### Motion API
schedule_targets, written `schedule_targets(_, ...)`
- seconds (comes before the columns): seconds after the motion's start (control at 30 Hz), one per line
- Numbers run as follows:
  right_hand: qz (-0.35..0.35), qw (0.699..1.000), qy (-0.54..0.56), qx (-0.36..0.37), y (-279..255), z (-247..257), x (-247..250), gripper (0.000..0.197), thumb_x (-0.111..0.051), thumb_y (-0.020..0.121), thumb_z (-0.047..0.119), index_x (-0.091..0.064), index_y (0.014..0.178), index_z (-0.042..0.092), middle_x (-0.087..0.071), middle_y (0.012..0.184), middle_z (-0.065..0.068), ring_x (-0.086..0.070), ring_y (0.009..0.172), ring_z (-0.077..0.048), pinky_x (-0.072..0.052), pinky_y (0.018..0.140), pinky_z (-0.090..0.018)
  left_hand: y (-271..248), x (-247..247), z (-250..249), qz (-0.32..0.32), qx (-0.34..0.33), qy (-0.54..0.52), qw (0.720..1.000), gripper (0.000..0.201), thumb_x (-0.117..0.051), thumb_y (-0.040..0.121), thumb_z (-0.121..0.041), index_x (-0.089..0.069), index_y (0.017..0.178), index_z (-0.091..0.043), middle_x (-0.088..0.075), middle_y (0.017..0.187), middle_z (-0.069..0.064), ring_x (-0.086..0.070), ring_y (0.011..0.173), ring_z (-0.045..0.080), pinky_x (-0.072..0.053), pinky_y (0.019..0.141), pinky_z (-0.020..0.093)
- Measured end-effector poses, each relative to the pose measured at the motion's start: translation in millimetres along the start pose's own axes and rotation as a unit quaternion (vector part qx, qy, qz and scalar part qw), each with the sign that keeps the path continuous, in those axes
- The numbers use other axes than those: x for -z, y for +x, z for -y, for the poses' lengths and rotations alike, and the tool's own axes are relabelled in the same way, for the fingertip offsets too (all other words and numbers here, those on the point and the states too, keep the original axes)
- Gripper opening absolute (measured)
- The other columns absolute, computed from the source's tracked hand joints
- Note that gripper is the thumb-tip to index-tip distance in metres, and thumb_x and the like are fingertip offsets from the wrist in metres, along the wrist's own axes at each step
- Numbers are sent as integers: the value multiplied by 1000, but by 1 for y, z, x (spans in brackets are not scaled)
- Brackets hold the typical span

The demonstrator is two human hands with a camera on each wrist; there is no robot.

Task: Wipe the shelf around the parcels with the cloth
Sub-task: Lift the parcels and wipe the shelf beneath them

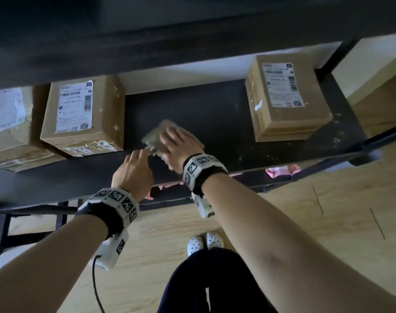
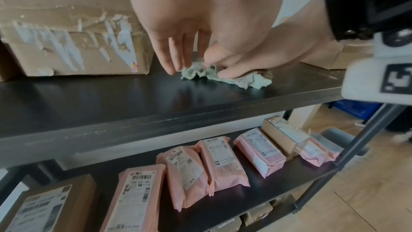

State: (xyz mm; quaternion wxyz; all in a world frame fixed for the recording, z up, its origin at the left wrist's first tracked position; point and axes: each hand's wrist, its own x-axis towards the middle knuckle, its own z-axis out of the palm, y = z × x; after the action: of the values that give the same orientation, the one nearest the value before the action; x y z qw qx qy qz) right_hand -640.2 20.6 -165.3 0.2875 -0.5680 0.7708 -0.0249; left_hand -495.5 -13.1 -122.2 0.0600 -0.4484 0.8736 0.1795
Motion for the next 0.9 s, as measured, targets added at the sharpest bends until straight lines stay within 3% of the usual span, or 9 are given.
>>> schedule_targets(0.17,-63,991,7,-116,-43,-76,14,61,-23,101,38,4,152,20,10,162,-4,4,149,-21,0,121,-34,2,-4,-23,15,-45,5,999,42,-45,92,-9,-40,134,-10,-48,134,11,-46,121,29,-48,92,45)
schedule_targets(0.3,-80,984,27,-154,-92,-88,-4,58,-23,102,32,4,152,20,9,162,-3,4,149,-21,-1,121,-34,2,-5,-43,16,-93,-4,996,41,-44,91,-10,-41,132,-10,-49,133,11,-47,121,28,-49,91,45)
schedule_targets(0.5,-53,992,65,-92,-93,-45,-20,58,-30,102,24,0,152,27,11,161,1,9,149,-19,1,122,-36,8,-5,-75,23,-99,-26,994,36,-45,91,-10,-44,127,-10,-51,129,11,-47,120,27,-49,88,44)
schedule_targets(0.7,-23,993,9,-115,-55,-74,5,64,-32,100,27,5,152,21,14,161,-4,10,149,-22,2,121,-36,9,-18,-82,19,-105,-49,993,38,-43,88,-6,-47,126,-10,-54,125,12,-50,117,28,-49,90,47)
schedule_targets(0.9,-18,997,16,-72,-116,-87,-5,62,-31,101,33,1,152,20,7,162,-3,4,149,-19,-4,123,-38,2,-22,-92,44,-74,-72,994,34,-44,91,-9,-52,124,-11,-53,128,12,-54,114,29,-49,90,42)
